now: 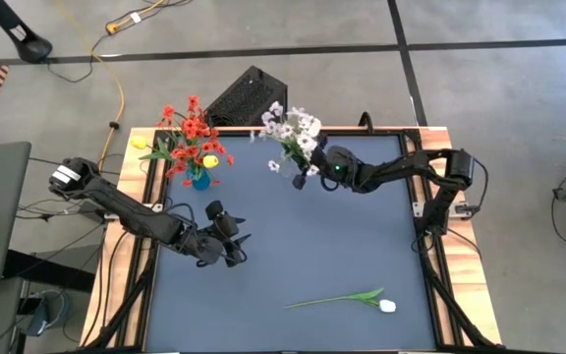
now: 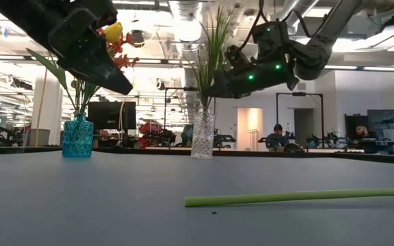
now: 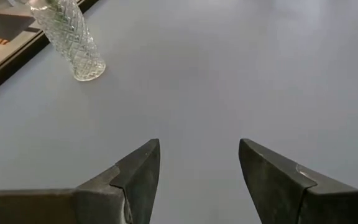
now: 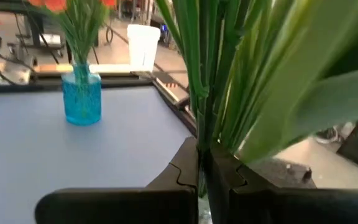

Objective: Sort flowers into vase by color
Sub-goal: Put the white flowers into the transparent vase

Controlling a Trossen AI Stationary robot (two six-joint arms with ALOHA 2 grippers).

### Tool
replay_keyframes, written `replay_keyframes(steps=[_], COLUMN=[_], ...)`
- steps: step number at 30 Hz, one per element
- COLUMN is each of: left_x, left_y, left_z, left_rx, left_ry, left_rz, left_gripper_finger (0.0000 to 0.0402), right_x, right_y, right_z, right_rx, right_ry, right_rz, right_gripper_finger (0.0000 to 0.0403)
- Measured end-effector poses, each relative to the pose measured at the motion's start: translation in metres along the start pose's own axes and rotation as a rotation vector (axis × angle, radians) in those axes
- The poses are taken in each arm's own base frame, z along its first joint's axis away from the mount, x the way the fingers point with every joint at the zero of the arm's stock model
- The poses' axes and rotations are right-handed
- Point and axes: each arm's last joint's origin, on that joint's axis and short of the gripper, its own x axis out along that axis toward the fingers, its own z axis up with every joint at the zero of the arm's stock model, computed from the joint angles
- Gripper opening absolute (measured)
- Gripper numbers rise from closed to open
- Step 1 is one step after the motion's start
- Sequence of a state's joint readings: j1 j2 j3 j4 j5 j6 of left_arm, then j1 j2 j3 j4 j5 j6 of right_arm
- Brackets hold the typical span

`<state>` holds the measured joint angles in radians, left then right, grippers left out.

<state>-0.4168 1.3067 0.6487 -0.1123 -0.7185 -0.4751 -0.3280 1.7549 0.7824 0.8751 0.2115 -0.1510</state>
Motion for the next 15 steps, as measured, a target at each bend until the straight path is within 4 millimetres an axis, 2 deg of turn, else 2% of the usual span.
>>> replay_keyframes(steps=[15], left_x=[0.000], left_y=[-0.001], left_z=[0.001], left_rx=[-0.011], left_ry=[-0.009], left_rz=[-0.012], left_gripper_finger=[0.0208], right_x=[0.011], right_y=[-0.004], right_z=[0.006], right_rx=[-0.023], right_ry=[0.097], right_rz=[0.003], right_gripper_finger=[0.0033])
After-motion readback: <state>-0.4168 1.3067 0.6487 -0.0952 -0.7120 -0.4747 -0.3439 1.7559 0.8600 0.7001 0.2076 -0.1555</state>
